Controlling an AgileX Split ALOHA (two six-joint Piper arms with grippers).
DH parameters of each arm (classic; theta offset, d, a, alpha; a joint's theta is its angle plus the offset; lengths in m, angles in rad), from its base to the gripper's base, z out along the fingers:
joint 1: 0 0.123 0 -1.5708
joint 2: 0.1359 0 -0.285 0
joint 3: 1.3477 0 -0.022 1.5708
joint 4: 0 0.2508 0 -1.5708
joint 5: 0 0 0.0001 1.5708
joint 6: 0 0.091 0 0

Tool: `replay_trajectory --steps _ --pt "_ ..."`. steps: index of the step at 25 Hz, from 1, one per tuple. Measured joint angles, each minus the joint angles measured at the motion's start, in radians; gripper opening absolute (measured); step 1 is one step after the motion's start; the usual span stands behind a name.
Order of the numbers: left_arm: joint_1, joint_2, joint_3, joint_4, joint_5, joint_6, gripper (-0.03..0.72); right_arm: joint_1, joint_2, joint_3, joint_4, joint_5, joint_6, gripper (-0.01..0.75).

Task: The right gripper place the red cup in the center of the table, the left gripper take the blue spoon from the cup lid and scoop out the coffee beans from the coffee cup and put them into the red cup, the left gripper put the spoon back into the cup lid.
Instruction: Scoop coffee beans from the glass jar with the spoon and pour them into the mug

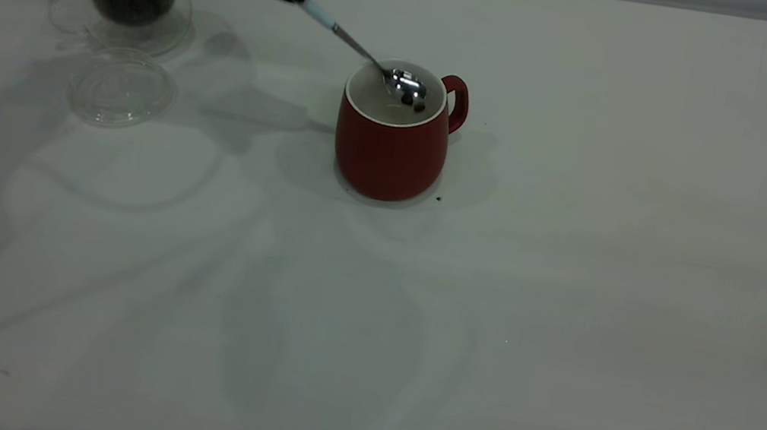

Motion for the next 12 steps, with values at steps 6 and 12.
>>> replay_trajectory --steps 6,12 --pt "0.000 -0.021 0.000 0.019 0.000 0.030 0.126 0.000 0.000 0.000 0.000 0.000 0.000 0.457" --pt "0.000 -0.022 0.000 0.020 0.000 0.034 0.126 0.000 0.000 0.000 0.000 0.000 0.000 0.457"
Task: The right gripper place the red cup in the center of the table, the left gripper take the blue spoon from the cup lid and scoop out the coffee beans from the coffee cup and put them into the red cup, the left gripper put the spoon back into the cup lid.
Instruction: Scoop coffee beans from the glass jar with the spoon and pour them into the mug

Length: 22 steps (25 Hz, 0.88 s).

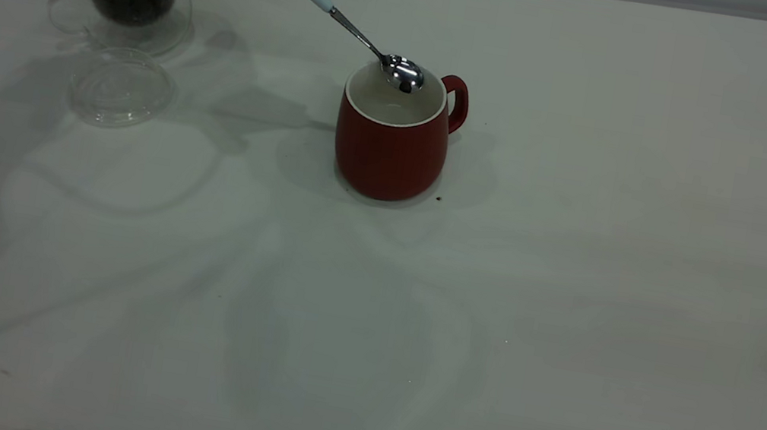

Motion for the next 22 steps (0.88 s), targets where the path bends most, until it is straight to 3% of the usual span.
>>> replay_trajectory --steps 10,16,22 --pt "0.000 -0.016 0.000 0.017 0.030 0.083 0.126 0.000 0.000 0.000 0.000 0.000 0.000 0.457" --pt "0.000 -0.057 0.000 0.025 -0.008 0.129 0.126 0.000 0.000 0.000 0.000 0.000 0.000 0.457" --pt "0.009 -0.062 0.000 0.032 -0.005 0.076 0.126 0.000 0.000 0.000 0.000 0.000 0.000 0.457"
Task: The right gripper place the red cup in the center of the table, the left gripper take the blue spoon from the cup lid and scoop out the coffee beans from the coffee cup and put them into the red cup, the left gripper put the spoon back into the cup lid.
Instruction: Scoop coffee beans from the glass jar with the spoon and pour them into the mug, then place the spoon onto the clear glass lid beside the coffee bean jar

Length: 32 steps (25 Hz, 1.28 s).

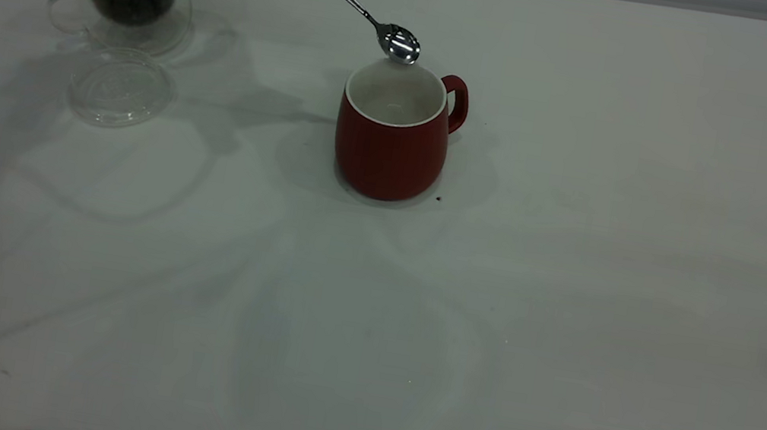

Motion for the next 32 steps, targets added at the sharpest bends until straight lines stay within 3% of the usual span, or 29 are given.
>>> replay_trajectory --steps 5,10,19,27,32 --pt "0.090 -0.033 0.000 0.000 0.013 -0.100 0.126 0.000 0.000 0.000 0.000 0.000 0.000 0.457" --pt "0.229 -0.103 0.000 0.035 0.117 -0.255 0.126 0.000 0.000 0.000 0.000 0.000 0.000 0.457" --pt "0.459 -0.139 0.005 0.398 0.156 -0.593 0.126 0.000 0.000 0.000 0.000 0.000 0.000 0.457" --pt "0.479 -0.139 0.116 0.358 -0.013 -0.617 0.126 0.000 0.000 0.000 0.000 0.000 0.000 0.457" --pt "0.478 -0.139 0.201 0.210 -0.103 -0.522 0.126 0.000 0.000 0.000 0.000 0.000 0.000 0.457"
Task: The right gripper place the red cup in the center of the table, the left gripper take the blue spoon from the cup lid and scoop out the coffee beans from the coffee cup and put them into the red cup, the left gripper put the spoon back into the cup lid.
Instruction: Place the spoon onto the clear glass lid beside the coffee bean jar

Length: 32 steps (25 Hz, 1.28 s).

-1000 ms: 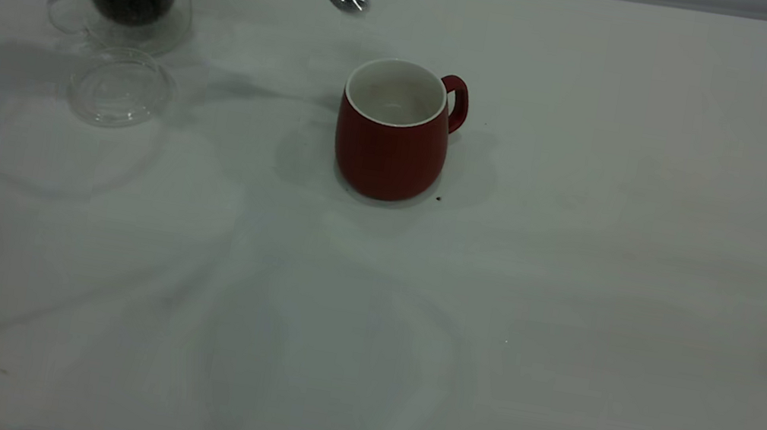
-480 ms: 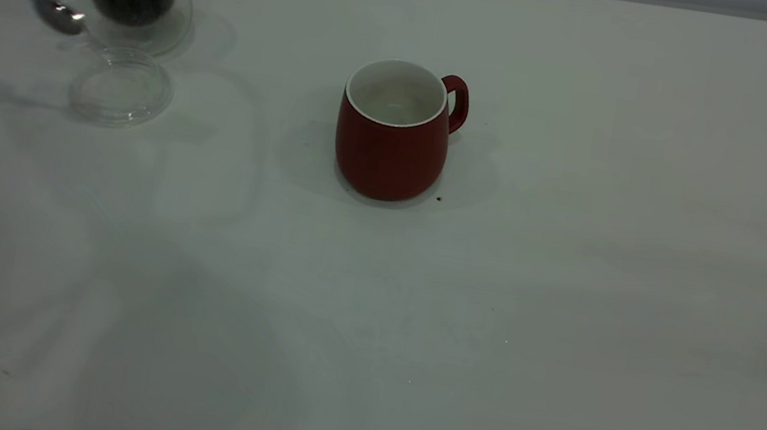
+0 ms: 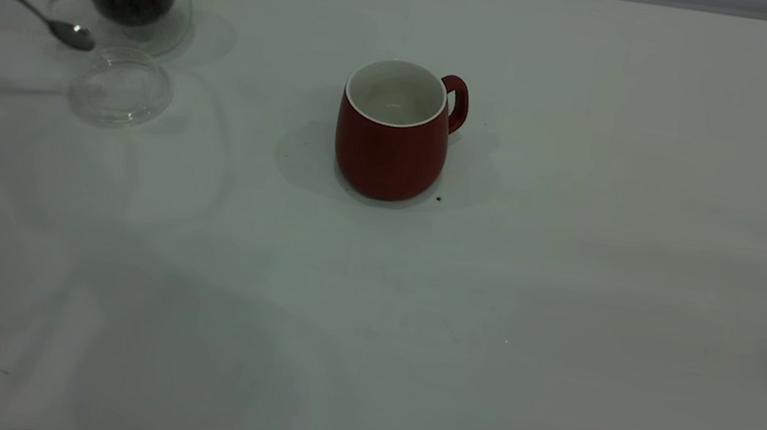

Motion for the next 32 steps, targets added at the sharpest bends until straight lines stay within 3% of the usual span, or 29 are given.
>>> replay_trajectory --steps 4,17,22,32 --pt "-0.006 0.011 0.038 -0.105 -0.019 0.077 0.126 0.000 0.000 0.000 0.000 0.000 0.000 0.457" --pt "-0.009 0.090 0.049 -0.122 -0.041 0.101 0.126 0.000 0.000 0.000 0.000 0.000 0.000 0.457" --pt "-0.011 0.110 0.050 -0.194 -0.053 0.145 0.126 0.000 0.000 0.000 0.000 0.000 0.000 0.457" --pt "-0.058 0.132 0.050 -0.230 -0.127 0.190 0.126 0.000 0.000 0.000 0.000 0.000 0.000 0.457"
